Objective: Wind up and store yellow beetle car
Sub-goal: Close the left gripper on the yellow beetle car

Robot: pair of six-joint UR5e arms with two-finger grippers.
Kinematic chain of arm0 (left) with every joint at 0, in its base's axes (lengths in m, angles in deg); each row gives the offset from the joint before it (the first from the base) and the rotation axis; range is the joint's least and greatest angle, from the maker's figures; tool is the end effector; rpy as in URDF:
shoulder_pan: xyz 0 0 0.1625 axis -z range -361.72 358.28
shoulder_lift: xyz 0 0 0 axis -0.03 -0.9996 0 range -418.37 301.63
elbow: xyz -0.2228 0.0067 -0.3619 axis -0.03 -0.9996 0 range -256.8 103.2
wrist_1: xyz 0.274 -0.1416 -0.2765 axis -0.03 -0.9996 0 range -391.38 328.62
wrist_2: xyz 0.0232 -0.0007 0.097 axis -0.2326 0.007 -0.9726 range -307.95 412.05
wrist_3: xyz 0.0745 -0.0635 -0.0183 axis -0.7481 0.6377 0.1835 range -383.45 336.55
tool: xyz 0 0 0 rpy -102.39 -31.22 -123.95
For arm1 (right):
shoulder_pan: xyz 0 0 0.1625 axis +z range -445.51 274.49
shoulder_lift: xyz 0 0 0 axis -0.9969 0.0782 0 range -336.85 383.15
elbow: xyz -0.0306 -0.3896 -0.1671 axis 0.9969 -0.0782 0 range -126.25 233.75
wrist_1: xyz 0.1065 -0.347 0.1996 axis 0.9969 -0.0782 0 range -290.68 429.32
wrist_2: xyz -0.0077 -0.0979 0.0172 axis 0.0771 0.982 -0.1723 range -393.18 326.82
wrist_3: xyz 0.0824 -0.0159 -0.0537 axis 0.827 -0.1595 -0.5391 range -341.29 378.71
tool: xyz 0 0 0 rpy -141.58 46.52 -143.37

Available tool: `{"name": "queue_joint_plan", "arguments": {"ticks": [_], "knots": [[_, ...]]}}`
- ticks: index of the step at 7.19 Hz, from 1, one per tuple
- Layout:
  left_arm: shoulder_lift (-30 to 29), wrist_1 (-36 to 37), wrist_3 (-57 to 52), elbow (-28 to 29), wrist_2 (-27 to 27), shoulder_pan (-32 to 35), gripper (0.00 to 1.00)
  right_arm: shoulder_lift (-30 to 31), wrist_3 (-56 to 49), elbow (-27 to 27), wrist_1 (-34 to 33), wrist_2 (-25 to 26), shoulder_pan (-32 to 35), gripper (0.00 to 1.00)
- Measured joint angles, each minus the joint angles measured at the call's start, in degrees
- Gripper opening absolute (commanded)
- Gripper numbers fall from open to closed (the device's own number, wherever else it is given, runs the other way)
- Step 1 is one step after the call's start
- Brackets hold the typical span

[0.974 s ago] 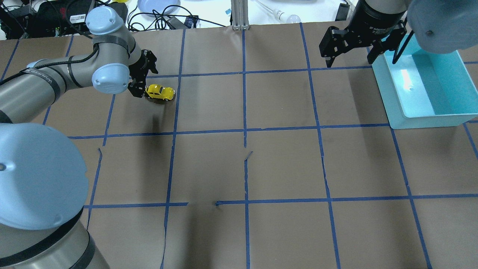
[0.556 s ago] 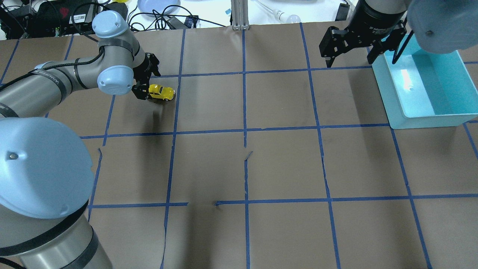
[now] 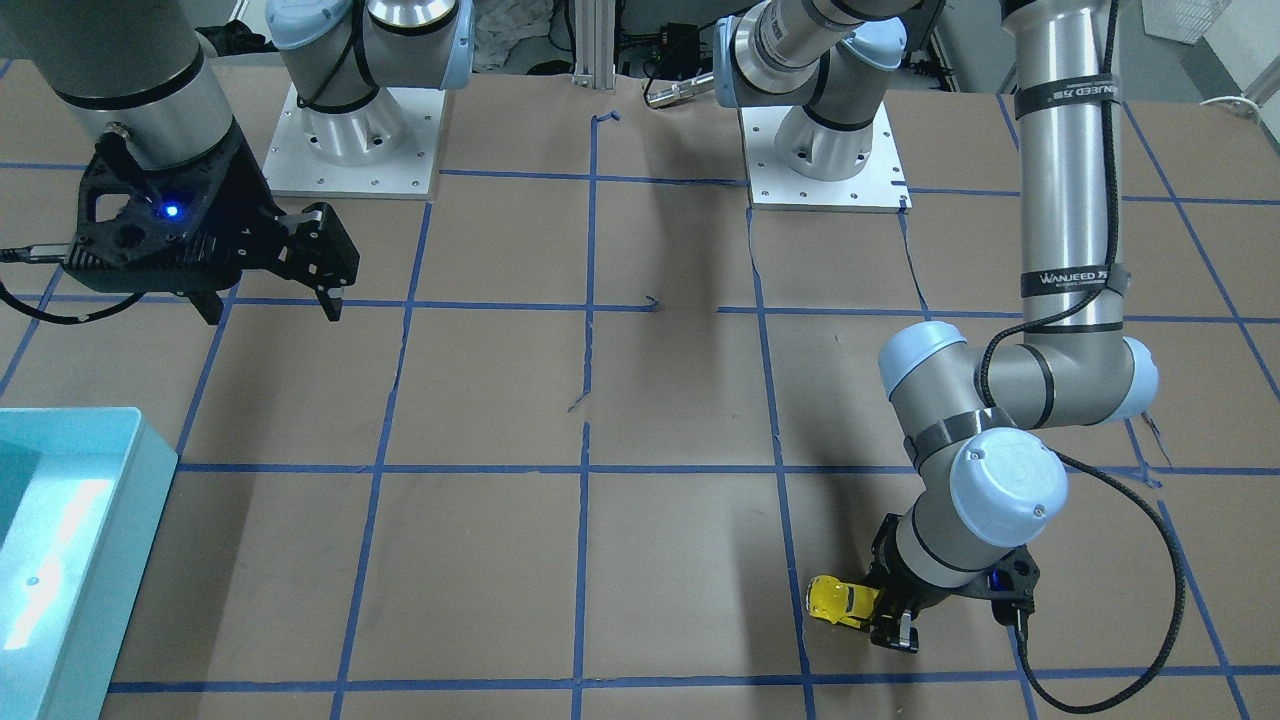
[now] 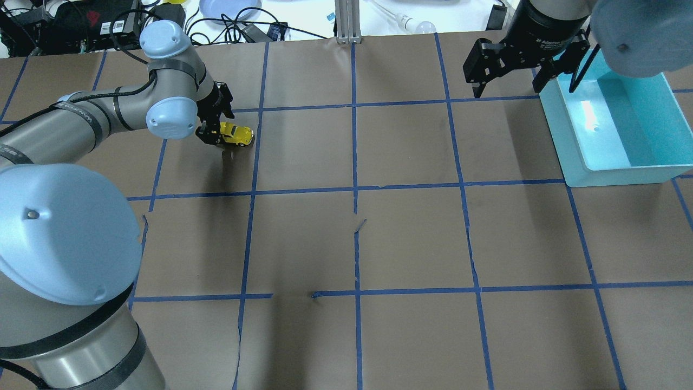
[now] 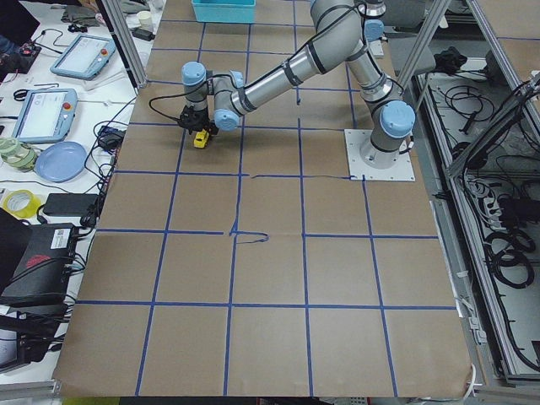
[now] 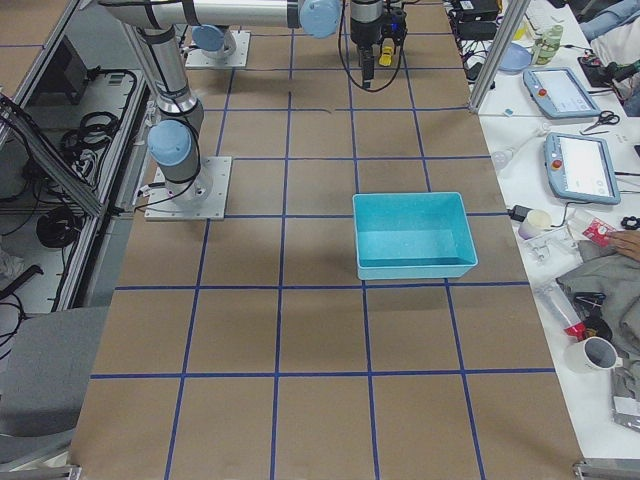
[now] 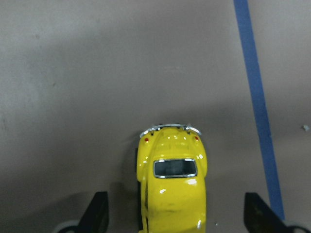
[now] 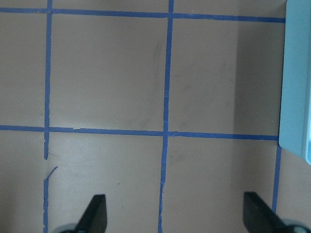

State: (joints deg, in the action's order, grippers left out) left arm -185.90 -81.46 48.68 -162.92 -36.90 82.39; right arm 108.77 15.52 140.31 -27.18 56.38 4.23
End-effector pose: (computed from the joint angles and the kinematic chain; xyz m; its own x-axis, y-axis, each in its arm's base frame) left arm -0.0630 -0.7056 0.1941 -0.2081 -0.9720 0.1095 -0.9781 0.2076 -0.0161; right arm 0.1316 -0.5341 0.4903 -0.9987 -0.0515 -0.0022 -0.0511 0.9940 -0.0972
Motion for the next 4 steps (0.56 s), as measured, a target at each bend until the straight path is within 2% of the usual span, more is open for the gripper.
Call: {"name": "queue_joint_plan", "arguments": {"ticks": [2, 4], "knots": [[0.70, -0.29, 1.20, 0.27, 2.61, 0.00, 0.00, -0.01, -0.11, 0.01, 0.05, 0.00, 0.06, 1.00], [2.03, -1.01, 9.92, 0.10, 4.99, 0.64, 0.00, -0.01, -0.14, 0.01, 0.03, 0.04, 0.06, 1.00]]}}
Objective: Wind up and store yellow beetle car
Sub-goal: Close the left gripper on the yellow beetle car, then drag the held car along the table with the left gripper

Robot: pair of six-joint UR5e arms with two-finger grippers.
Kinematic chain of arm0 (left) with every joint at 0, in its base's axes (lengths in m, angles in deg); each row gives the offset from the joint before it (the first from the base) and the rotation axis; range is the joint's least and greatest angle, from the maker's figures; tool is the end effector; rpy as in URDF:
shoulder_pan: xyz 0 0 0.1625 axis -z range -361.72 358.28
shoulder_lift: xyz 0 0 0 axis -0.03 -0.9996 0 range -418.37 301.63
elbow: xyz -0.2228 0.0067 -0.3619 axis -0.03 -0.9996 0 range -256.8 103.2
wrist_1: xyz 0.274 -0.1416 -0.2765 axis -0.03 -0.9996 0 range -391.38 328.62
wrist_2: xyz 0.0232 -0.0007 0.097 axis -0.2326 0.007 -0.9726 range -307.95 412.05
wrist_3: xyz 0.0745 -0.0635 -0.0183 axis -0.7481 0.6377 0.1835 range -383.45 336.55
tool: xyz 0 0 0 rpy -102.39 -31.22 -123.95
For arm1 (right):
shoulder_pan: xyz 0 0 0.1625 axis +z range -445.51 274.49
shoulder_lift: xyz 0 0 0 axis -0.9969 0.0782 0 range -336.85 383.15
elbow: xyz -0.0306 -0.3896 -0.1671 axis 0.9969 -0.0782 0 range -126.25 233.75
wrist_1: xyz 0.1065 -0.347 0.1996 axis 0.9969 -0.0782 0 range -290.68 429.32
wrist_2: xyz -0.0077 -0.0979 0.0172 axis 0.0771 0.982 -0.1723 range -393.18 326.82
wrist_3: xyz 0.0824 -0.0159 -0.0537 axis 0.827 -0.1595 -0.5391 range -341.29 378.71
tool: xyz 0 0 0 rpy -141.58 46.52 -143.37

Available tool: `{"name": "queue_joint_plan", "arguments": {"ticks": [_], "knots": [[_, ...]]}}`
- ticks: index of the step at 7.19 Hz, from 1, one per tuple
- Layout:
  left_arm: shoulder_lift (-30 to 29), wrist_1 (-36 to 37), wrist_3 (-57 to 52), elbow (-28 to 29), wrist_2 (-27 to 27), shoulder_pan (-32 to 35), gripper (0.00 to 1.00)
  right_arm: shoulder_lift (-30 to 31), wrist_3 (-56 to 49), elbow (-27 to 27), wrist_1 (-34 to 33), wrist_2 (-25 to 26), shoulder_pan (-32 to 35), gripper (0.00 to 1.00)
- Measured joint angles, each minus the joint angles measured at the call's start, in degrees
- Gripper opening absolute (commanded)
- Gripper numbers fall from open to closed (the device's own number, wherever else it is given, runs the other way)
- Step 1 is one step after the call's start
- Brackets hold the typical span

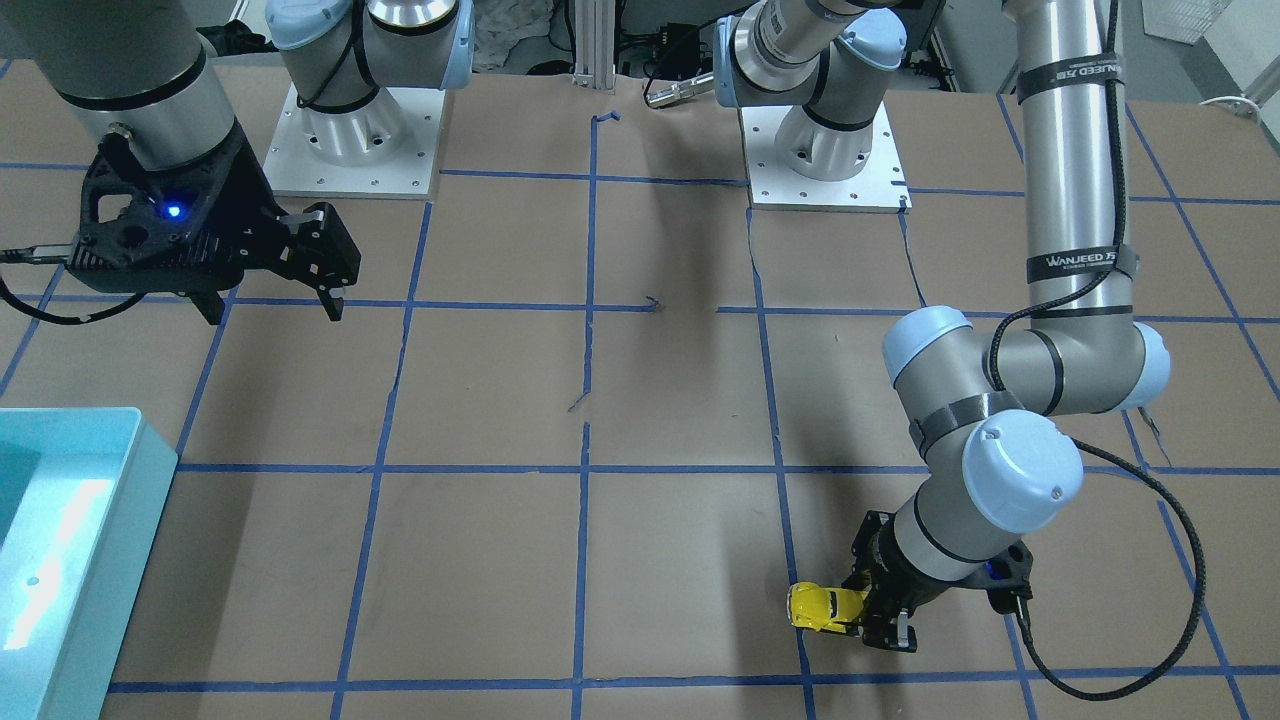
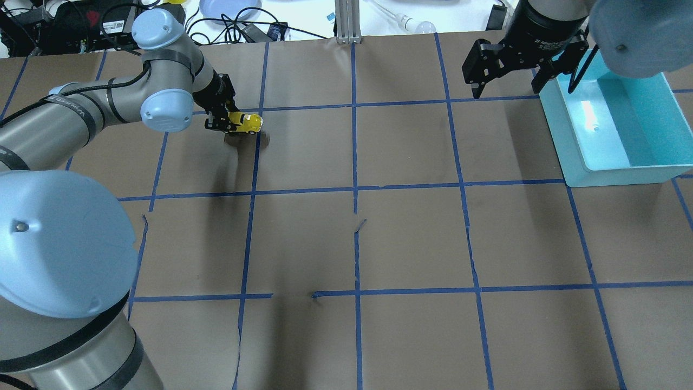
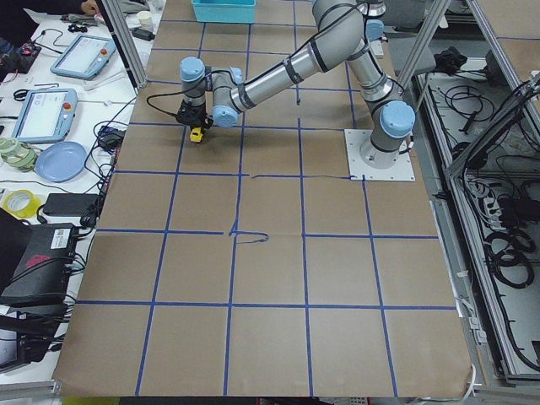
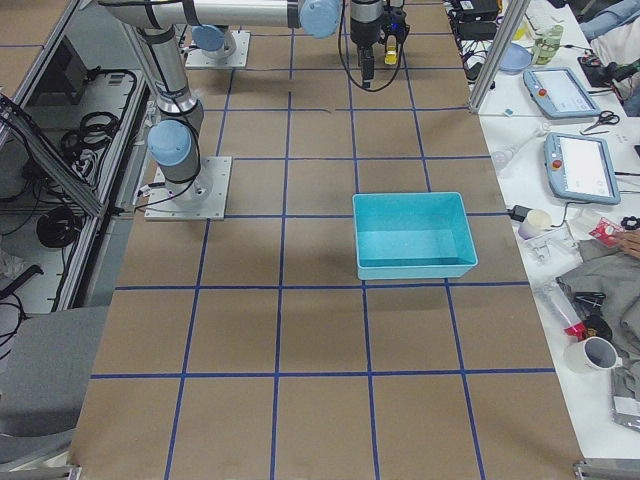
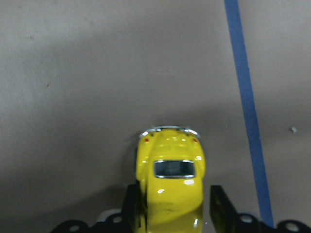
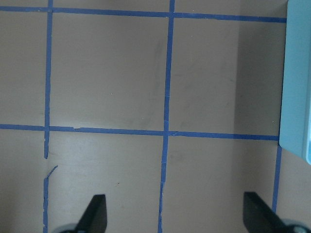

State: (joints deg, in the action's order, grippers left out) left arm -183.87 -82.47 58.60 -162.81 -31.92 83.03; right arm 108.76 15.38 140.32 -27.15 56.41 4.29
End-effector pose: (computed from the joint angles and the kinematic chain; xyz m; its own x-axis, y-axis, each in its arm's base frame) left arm -0.0798 -0.7030 0.2182 -0.0472 -0.9888 0.1419 -0.9946 0.0598 0.0854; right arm 0.1322 -0.5339 0.4901 -0.9985 -0.0550 -0.0015 -0.0546 0.9939 -0.0963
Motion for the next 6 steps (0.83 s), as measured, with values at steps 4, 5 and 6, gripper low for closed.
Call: {"name": "queue_joint_plan", "arguments": {"ticks": [4, 5, 6], "knots": [[0.97, -1.50, 14.63, -1.03, 2.32, 3.55, 0.00, 0.00, -0.01, 0.00, -0.03, 0.05, 0.02, 1.00], [0.76, -1.56, 14.53, -1.06, 3.37, 3.91, 0.00, 0.00, -0.01, 0.00, -0.03, 0.05, 0.02, 1.00], [0.49, -1.58, 13.37, -1.11, 4.32, 4.07, 0.00, 0.01, -0.01, 0.00, -0.01, 0.05, 0.02, 1.00]]}}
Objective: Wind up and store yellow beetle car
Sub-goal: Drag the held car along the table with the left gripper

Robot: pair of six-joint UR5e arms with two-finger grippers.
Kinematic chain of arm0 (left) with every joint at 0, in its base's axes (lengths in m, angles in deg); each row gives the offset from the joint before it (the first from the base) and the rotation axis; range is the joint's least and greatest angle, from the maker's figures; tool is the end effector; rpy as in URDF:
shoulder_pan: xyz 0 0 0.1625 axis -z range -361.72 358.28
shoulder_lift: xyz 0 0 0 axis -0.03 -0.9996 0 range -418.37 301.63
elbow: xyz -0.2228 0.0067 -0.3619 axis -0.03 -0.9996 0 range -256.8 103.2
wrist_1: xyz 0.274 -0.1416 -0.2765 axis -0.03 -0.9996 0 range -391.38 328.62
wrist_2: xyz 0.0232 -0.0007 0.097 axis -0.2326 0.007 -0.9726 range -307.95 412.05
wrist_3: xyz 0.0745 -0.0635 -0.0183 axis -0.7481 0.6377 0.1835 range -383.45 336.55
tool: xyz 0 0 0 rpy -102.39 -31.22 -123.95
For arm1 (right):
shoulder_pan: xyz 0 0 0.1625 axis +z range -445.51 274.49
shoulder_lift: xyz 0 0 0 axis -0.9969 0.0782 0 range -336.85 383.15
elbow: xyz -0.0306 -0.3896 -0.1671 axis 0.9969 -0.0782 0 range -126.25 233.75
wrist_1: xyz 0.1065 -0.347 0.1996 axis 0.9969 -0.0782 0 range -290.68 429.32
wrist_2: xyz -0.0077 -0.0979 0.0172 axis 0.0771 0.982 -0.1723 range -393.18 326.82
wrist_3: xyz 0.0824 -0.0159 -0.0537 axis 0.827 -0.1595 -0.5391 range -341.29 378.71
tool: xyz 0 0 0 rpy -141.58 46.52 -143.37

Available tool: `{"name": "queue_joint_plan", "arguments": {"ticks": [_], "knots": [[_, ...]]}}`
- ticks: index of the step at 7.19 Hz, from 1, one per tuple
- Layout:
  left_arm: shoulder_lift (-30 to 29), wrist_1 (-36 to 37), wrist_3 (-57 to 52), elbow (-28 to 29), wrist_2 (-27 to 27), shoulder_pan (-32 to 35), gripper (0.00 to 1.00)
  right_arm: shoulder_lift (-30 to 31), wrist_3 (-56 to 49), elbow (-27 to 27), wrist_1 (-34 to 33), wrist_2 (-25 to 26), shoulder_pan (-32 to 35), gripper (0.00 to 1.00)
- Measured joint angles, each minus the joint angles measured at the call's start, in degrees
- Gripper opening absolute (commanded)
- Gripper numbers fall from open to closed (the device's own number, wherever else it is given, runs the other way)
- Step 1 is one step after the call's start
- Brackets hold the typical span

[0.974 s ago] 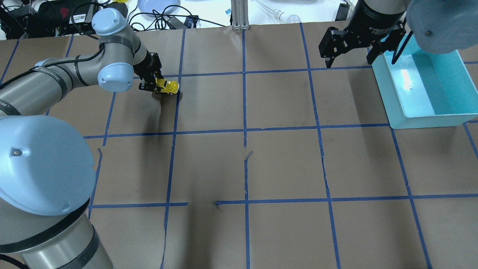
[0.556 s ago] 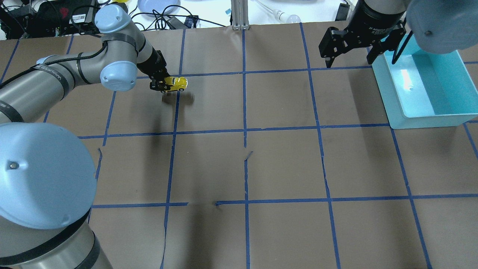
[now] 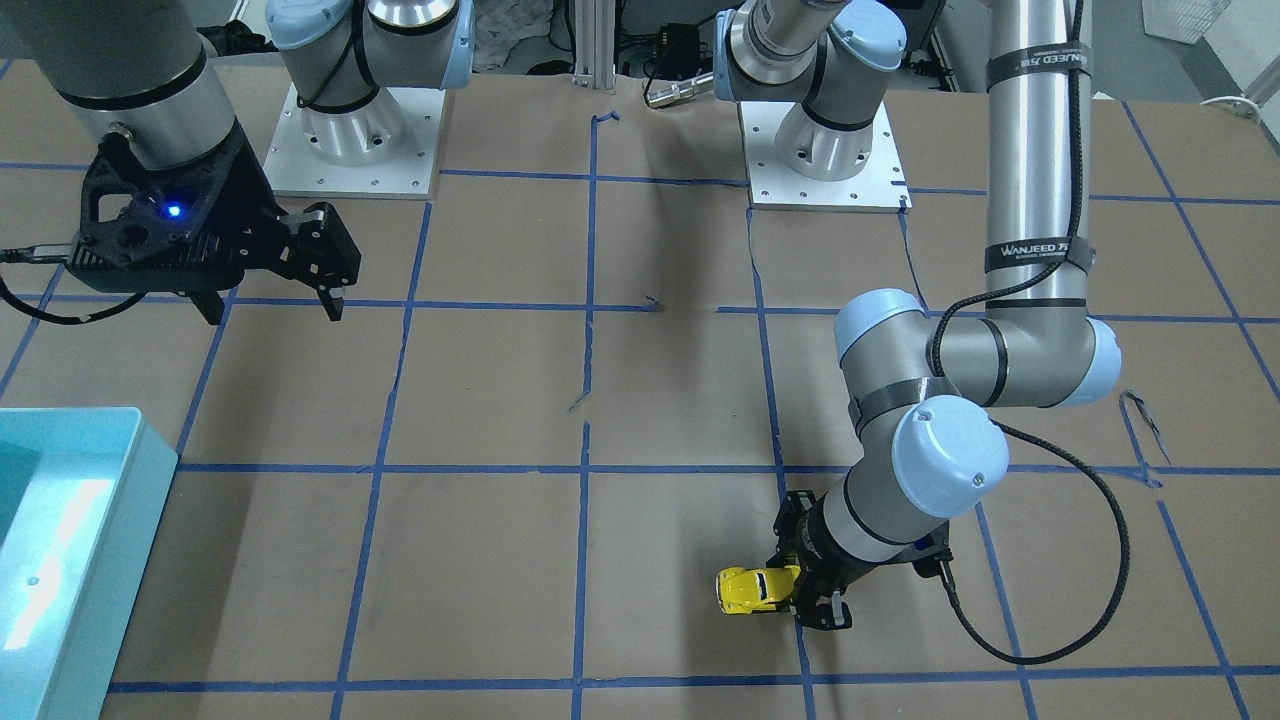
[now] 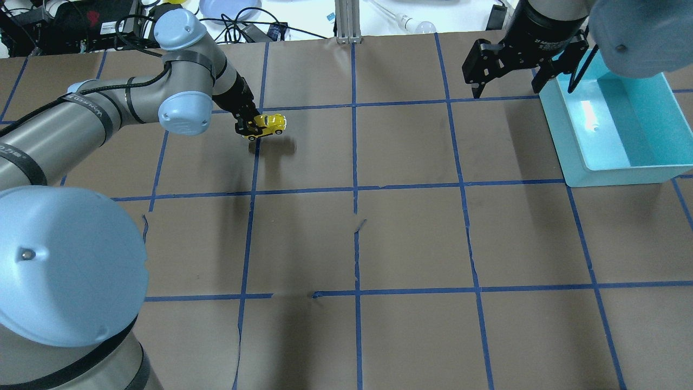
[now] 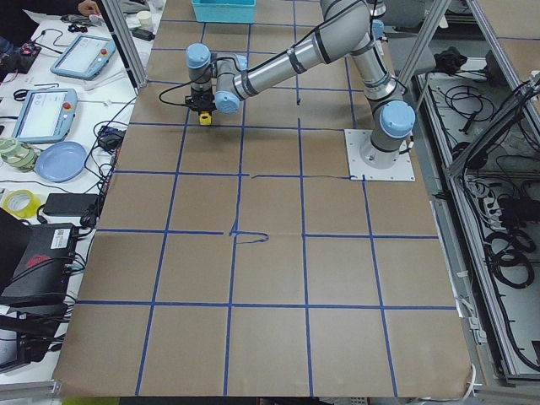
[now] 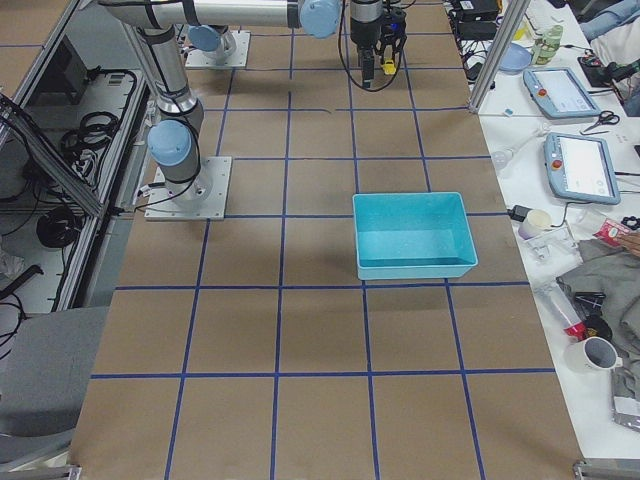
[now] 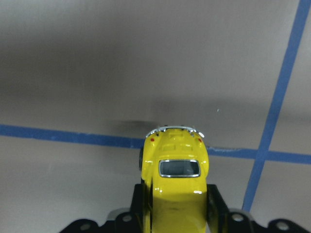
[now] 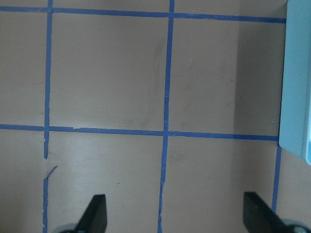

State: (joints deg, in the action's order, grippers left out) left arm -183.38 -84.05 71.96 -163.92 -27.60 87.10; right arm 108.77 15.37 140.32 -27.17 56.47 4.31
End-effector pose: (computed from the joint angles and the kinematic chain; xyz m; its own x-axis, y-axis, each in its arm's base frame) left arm -0.1371 -0.6871 0.2135 0.1132 -0.9909 0.0733 -0.9775 -0.0979 0.1867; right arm 0.1322 -0.5339 0.4902 -0.9985 -0.0554 -0.0004 -0.0551 0.9938 -0.0967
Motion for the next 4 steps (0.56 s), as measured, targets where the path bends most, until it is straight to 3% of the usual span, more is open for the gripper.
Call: {"name": "queue_joint_plan", "arguments": {"ticks": [4], "knots": [[-0.79, 0.45, -5.62, -0.19, 6.56, -0.36, 0.00, 0.04, 0.08, 0.00, 0.01, 0.00, 0.00, 1.00]]}}
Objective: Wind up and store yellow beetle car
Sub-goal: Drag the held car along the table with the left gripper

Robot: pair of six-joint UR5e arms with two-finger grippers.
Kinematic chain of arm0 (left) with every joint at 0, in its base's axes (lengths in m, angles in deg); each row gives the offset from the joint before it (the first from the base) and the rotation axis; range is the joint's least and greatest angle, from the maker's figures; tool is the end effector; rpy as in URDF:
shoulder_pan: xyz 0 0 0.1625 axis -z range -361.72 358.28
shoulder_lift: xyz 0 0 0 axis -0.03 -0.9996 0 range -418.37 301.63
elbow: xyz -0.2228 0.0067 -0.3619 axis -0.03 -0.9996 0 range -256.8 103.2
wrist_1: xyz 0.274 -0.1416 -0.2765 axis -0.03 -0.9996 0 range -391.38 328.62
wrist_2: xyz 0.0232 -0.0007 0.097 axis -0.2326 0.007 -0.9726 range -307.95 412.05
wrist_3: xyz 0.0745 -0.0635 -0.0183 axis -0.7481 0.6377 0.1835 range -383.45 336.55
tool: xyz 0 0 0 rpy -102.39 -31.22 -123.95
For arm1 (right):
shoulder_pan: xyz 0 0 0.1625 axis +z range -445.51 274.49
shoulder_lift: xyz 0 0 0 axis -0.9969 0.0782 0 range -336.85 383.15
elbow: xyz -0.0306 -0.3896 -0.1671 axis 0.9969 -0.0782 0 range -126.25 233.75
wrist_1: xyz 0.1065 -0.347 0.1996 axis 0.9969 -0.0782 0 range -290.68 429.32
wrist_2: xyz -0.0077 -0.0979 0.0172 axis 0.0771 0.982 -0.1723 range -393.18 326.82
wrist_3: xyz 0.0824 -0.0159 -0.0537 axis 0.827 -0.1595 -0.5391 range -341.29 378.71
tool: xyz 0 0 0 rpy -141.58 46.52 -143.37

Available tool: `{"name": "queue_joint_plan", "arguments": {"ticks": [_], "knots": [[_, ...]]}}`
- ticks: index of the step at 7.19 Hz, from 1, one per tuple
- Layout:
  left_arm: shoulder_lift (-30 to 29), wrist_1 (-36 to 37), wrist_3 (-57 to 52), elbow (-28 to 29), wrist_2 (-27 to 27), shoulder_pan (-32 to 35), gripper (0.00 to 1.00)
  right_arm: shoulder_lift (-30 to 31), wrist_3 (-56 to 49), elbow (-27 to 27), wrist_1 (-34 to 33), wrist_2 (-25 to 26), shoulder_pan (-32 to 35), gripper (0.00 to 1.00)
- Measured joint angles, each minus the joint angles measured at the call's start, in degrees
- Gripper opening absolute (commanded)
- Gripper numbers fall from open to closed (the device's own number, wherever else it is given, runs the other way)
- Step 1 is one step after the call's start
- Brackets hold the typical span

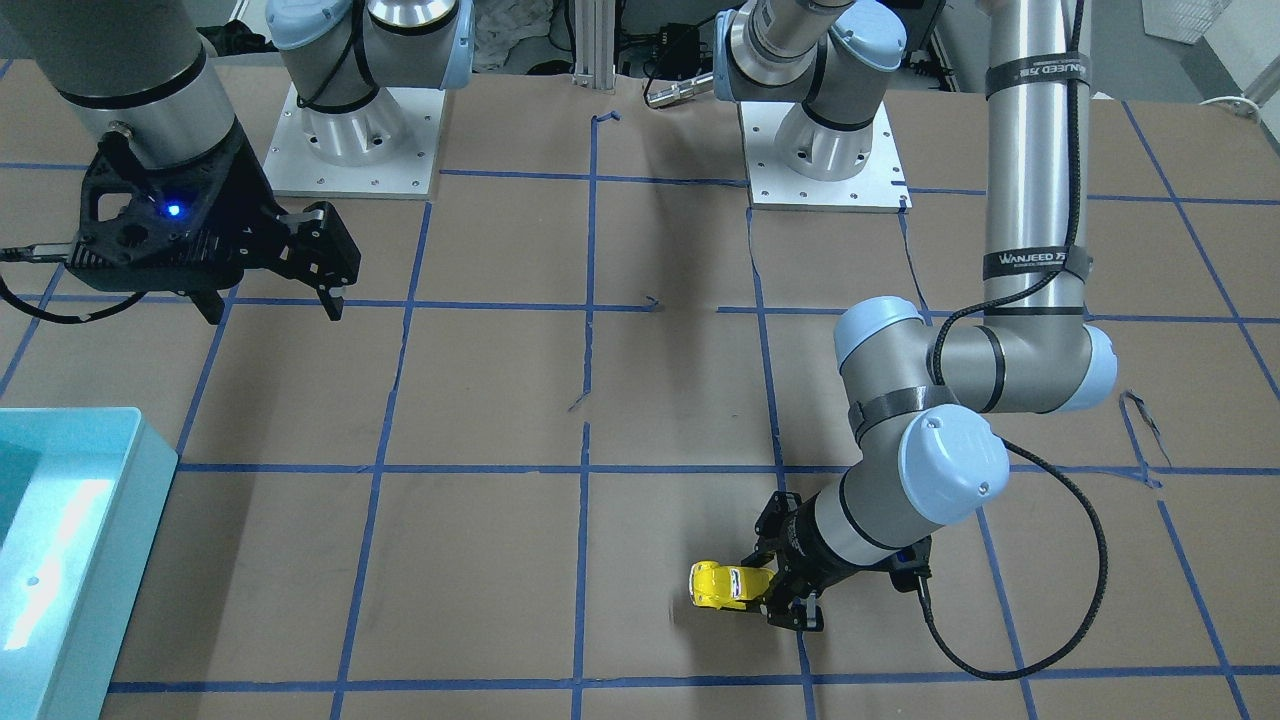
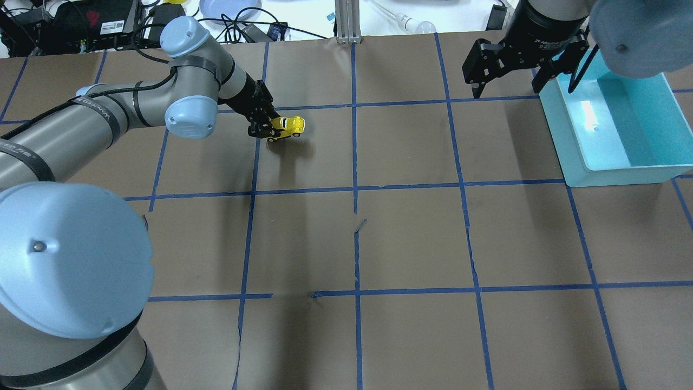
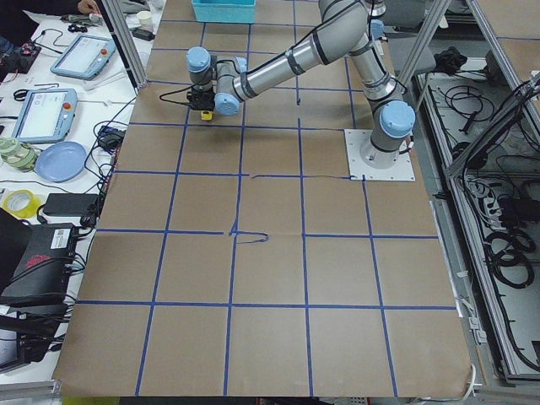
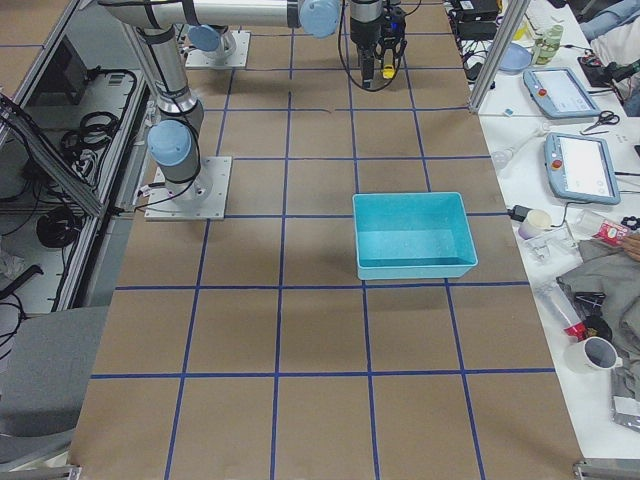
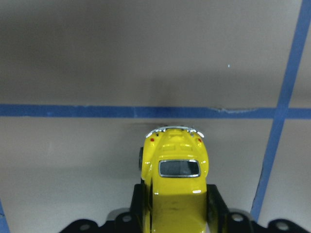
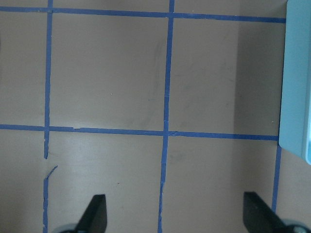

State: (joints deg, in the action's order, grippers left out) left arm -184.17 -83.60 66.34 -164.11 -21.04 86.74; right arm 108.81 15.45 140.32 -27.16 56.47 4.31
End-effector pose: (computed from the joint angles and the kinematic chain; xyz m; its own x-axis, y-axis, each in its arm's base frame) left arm -0.1438 -0.6884 0.2061 0.0233 -0.9963 0.0824 -0.9571 0.0016 0.2896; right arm 0.1322 -0.5336 0.4906 -0.9985 -0.0540 -0.0005 -0.0537 0.9938 -0.0973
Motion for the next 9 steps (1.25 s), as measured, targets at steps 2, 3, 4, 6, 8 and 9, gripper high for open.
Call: {"name": "queue_joint_plan", "arguments": {"ticks": [2, 3, 4, 6, 8, 9], "knots": [[-0.62, 0.02, -0.08, -0.04, -1.51, -0.35, 0.00, -0.01, 0.01, 0.00, 0.02, 0.00, 0.00, 1.00], [-0.77, -0.03, -0.05, -0.05, -2.37, -0.95, 0.00, 0.00, 0.01, 0.00, 0.01, 0.00, 0.00, 1.00], [-0.81, -0.03, -0.01, 0.01, -2.72, -1.77, 0.00, 0.02, 0.01, 0.00, 0.04, 0.00, 0.00, 1.00], [-0.86, -0.07, -0.04, 0.00, -3.15, -4.02, 0.00, 0.03, 0.01, 0.00, 0.06, 0.00, 0.00, 1.00], [-1.02, -0.11, -0.28, -0.04, -5.63, -4.83, 0.00, 0.03, 0.01, 0.00, 0.06, 0.00, 0.00, 1.00], [-1.15, -0.10, -1.01, -0.03, -6.82, -4.94, 0.00, 0.03, 0.01, 0.00, 0.06, 0.00, 0.00, 1.00]]}}
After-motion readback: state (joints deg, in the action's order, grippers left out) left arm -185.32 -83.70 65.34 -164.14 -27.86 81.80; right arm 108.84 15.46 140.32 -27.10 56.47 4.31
